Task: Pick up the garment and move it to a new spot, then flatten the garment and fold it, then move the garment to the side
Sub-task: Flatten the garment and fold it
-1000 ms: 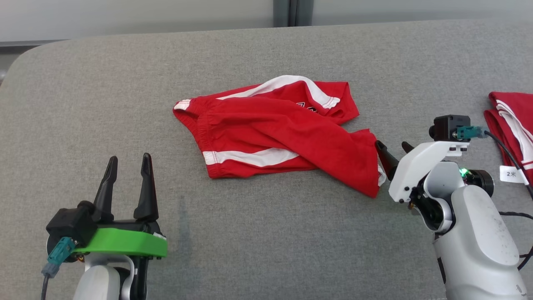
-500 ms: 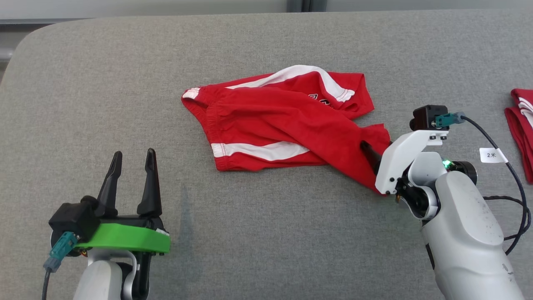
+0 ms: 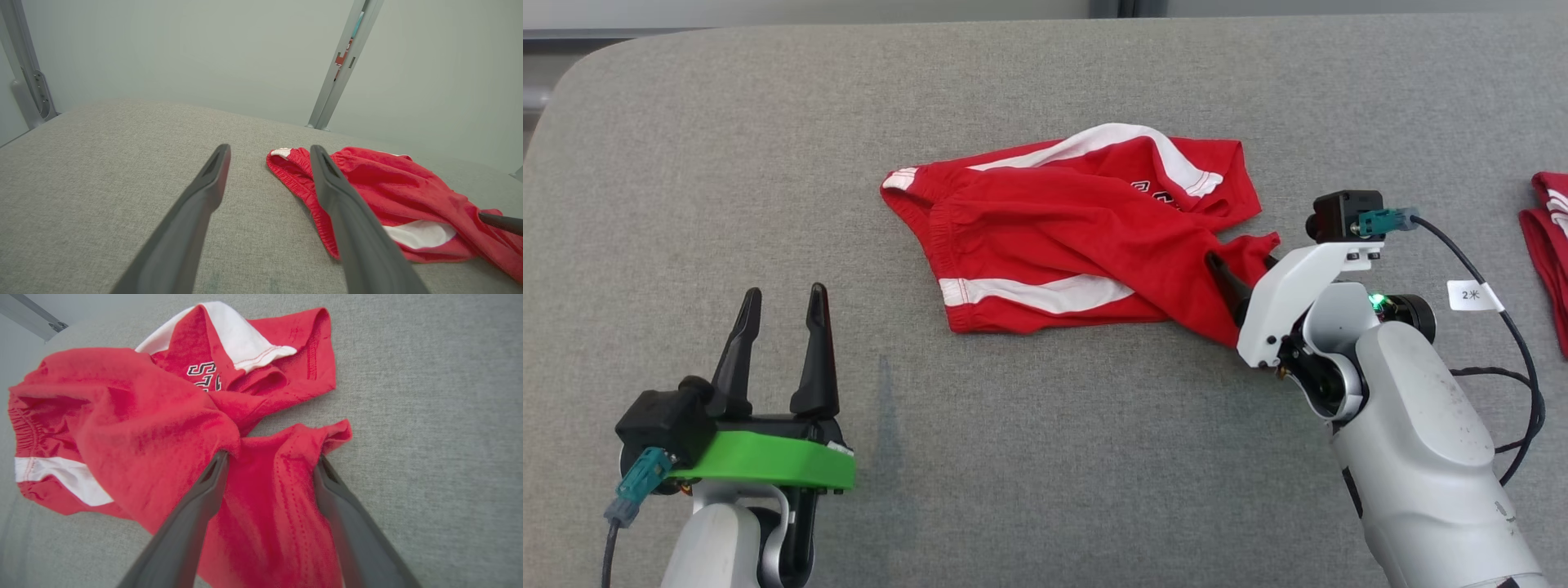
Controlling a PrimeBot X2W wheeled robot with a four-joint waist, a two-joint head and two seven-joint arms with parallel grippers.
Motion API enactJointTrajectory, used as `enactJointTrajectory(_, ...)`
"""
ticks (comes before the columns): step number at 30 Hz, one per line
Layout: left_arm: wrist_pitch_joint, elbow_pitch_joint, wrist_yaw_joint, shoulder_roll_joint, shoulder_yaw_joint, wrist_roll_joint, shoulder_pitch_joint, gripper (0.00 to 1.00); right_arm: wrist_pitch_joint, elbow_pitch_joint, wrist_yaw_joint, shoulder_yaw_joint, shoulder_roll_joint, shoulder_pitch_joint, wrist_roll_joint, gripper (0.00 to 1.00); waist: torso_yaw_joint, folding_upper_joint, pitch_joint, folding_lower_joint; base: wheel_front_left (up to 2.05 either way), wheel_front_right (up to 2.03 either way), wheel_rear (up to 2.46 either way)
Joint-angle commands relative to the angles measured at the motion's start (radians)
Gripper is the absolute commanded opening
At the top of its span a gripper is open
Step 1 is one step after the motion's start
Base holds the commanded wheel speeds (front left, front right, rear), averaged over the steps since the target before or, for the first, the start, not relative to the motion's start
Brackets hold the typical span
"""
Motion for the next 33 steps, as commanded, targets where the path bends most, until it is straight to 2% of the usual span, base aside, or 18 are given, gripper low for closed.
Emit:
enactJointTrajectory(1,-0.002,-0.004,-0.004,0.005,0.0,-0.001,-0.015,1.0,-0.004,-0.011,0.0,0.004,0.0,-0.004,0.011,1.0,0.002,0.0,0.0,0.0,0.0,0.0,0.0)
enactJointTrajectory(5,-0.002,-0.007,-0.005,0.002,0.002,-0.002,-0.016,1.0,0.011,-0.022,0.0,0.006,-0.001,0.005,0.013,1.0,0.005,0.0,0.004,0.0,0.0,0.0,0.0)
enactJointTrajectory(6,-0.002,-0.008,-0.005,0.002,0.003,-0.003,-0.018,1.0,0.016,-0.019,0.0,-0.001,-0.002,0.002,-0.003,0.35,0.006,0.0,0.006,0.0,0.0,0.0,0.0)
enactJointTrajectory(7,-0.002,-0.009,-0.004,0.001,0.004,-0.003,-0.019,1.0,0.016,-0.015,0.0,-0.007,-0.001,-0.004,-0.013,0.0,0.007,0.0,0.008,0.0,0.0,0.0,0.0)
enactJointTrajectory(14,-0.002,-0.019,-0.004,-0.003,-0.004,0.0,-0.03,1.0,-0.025,-0.021,0.0,-0.072,-0.001,-0.049,-0.044,0.0,0.023,0.0,0.025,0.0,0.0,0.0,0.0)
enactJointTrajectory(20,-0.002,-0.032,-0.004,-0.006,-0.012,-0.001,-0.04,1.0,-0.013,-0.006,0.0,-0.142,-0.001,-0.125,-0.078,0.0,0.05,0.0,0.051,0.0,0.0,0.0,0.0)
enactJointTrajectory(30,-0.002,-0.051,-0.004,-0.019,-0.029,-0.008,-0.069,1.0,-0.039,0.145,0.0,-0.276,-0.001,-0.293,-0.103,0.0,0.109,0.0,0.113,0.0,0.0,0.0,0.0)
enactJointTrajectory(31,-0.002,-0.053,-0.004,-0.021,-0.031,-0.007,-0.071,1.0,-0.054,0.167,0.0,-0.29,-0.001,-0.309,-0.116,0.2,0.114,0.0,0.118,0.0,0.0,0.0,0.0)
enactJointTrajectory(32,-0.002,-0.055,-0.004,-0.022,-0.031,-0.006,-0.072,1.0,-0.067,0.183,0.0,-0.298,-0.001,-0.319,-0.123,1.0,0.117,0.0,0.121,0.0,0.0,0.0,0.0)
enactJointTrajectory(33,-0.002,-0.056,-0.004,-0.022,-0.03,-0.005,-0.073,1.0,-0.095,0.198,0.0,-0.31,-0.002,-0.332,-0.14,1.0,0.119,0.0,0.123,0.0,0.0,0.0,0.0)
